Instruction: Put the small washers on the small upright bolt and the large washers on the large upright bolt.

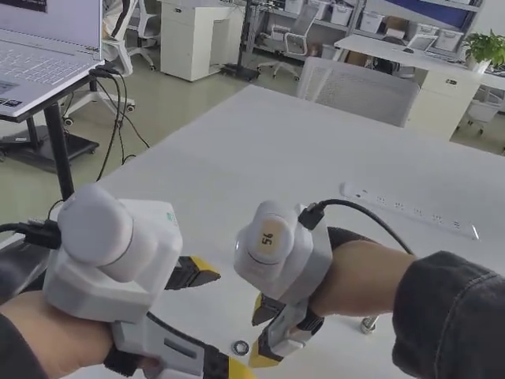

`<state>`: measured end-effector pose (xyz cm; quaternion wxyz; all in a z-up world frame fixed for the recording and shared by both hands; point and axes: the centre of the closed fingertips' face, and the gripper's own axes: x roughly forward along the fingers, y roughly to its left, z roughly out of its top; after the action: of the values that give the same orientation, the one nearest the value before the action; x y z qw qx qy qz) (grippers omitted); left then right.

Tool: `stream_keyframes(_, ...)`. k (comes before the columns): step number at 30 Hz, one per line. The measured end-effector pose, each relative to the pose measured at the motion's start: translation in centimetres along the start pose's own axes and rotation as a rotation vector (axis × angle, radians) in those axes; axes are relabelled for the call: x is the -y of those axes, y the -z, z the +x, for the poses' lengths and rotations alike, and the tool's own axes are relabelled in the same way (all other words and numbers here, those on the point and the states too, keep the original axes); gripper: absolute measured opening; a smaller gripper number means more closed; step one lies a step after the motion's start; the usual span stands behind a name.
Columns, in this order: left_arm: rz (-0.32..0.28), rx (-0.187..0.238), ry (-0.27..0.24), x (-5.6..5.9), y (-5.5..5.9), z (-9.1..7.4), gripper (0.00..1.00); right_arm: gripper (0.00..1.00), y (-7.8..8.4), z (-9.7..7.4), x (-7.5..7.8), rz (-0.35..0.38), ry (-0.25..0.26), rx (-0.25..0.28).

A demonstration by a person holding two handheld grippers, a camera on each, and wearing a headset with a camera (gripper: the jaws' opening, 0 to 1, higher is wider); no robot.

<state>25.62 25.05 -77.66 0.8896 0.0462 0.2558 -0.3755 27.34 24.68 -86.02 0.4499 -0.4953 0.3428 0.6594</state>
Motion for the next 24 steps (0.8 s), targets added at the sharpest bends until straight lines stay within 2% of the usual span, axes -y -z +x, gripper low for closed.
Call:
stream_keyframes(11, -0.024, 0.006, -0.014, 0.1, 0.7, -0.2, 0.82, 0.27, -0.3, 1.3, -0.1, -0.041, -0.012, -0.024)
stream_keyframes(24, -0.026, -0.005, -0.008, 0.6, 1.2, 0.1, 0.82, 0.22, 0.1, 1.7, -0.3, -0.063, -0.01, -0.046)
